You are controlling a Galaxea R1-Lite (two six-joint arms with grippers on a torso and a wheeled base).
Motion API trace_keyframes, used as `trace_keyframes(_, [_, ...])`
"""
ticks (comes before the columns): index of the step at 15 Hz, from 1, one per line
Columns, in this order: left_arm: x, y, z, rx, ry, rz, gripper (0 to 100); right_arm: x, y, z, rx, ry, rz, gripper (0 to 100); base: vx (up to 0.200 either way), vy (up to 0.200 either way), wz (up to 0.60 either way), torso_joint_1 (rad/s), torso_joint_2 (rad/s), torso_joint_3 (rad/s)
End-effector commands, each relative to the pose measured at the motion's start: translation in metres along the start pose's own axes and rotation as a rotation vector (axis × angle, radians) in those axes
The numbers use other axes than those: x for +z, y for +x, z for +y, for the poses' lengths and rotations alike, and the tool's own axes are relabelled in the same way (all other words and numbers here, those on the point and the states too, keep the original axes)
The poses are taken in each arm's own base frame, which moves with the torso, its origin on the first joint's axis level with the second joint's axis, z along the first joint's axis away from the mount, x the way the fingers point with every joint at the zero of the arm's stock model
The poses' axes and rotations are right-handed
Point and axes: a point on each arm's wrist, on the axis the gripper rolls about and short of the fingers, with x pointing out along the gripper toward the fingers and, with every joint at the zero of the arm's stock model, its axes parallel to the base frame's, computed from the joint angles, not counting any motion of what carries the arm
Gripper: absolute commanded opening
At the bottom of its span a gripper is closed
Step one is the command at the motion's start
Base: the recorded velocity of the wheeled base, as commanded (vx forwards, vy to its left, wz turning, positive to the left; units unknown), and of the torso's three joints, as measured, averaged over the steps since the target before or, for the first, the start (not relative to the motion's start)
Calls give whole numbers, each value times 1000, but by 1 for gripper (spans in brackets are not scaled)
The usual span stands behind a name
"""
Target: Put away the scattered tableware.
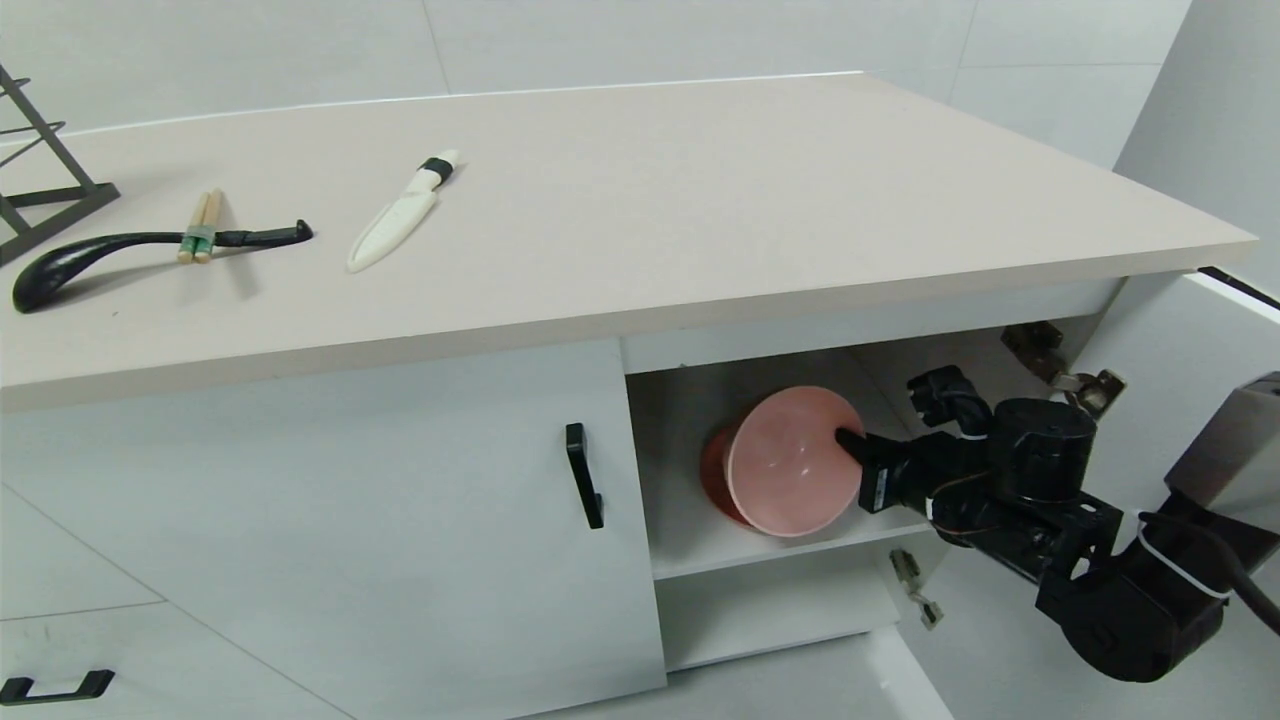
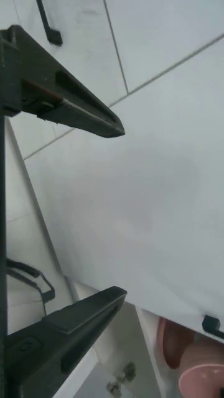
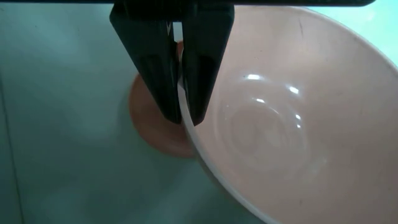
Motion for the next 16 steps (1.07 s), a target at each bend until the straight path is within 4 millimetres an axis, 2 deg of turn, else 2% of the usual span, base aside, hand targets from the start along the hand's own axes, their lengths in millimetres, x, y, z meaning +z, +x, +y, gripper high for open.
trace_keyframes(1, [0, -1, 0, 3, 1, -8, 100, 5, 2, -1, -3, -2, -19, 0, 0, 0, 0, 0, 0, 0])
trace_keyframes(4, [0, -1, 0, 15, -5, -8, 100, 4, 5, -2, -29, 1, 6, 0, 0, 0, 0, 0, 0, 0])
trace_keyframes(5, [0, -1, 3, 145, -14, 0, 100, 4, 4, -2, -37, 1, 13, 0, 0, 0, 0, 0, 0, 0])
trace_keyframes(6, [-1, -1, 4, 196, -25, 4, 100, 4, 4, -2, -40, 1, 14, 0, 0, 0, 0, 0, 0, 0])
trace_keyframes(9, [-5, -1, 4, 175, -26, 47, 100, -5, 6, -3, -45, 6, 94, 0, 0, 0, 0, 0, 0, 0])
trace_keyframes(14, [-5, -1, 4, 178, -73, 41, 100, 2, 22, -13, -69, 12, 124, 0, 0, 0, 0, 0, 0, 0])
trace_keyframes(16, [-5, -1, 4, 178, -84, 40, 100, -5, 28, -14, -71, 15, 155, 0, 0, 0, 0, 0, 0, 0])
